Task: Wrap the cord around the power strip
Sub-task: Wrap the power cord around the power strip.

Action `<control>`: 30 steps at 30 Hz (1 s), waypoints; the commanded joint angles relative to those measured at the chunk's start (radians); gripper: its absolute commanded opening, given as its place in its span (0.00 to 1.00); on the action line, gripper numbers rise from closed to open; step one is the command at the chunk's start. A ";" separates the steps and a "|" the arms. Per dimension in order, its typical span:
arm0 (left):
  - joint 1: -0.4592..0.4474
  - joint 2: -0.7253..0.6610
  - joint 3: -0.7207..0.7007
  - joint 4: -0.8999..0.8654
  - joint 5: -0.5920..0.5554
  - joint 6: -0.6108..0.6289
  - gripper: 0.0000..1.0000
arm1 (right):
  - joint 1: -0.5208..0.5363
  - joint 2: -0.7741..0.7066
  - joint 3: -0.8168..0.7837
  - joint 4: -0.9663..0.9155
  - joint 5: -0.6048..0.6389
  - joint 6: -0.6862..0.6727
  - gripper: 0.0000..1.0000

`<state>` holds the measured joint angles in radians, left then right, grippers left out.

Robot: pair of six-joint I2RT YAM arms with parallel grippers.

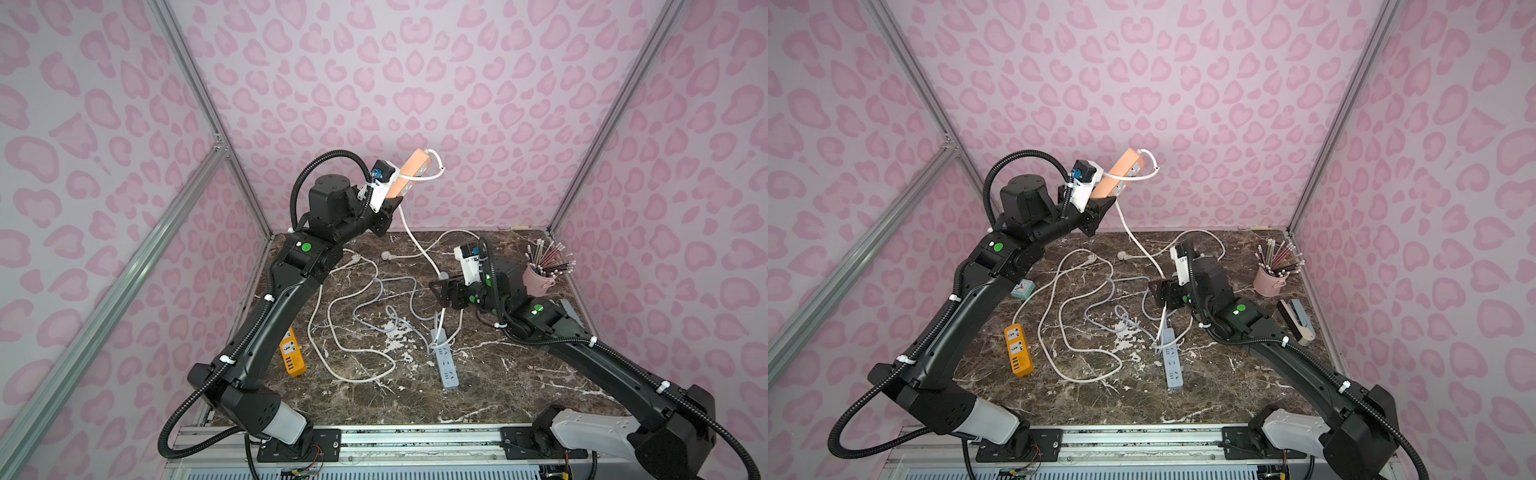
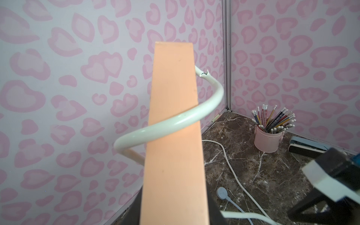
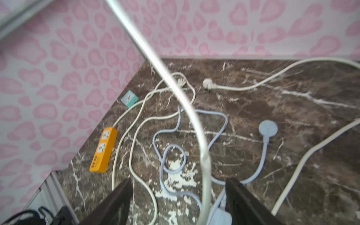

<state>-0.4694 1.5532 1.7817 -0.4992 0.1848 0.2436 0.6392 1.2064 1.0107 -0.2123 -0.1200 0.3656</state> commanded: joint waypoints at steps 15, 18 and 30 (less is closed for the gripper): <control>0.050 0.034 0.017 0.008 -0.047 0.043 0.03 | 0.036 0.085 0.061 -0.054 0.108 -0.189 0.03; 0.060 0.082 0.040 -0.065 -0.080 0.105 0.03 | 0.126 0.021 0.068 -0.116 0.226 -0.375 0.00; 0.052 0.043 -0.226 -0.169 0.035 0.450 0.03 | 0.216 -0.048 0.382 -0.256 0.467 -0.808 0.00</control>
<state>-0.4095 1.6314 1.5978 -0.6704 0.1253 0.5690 0.8543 1.1580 1.3235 -0.4675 0.3016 -0.3031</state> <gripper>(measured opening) 0.331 0.095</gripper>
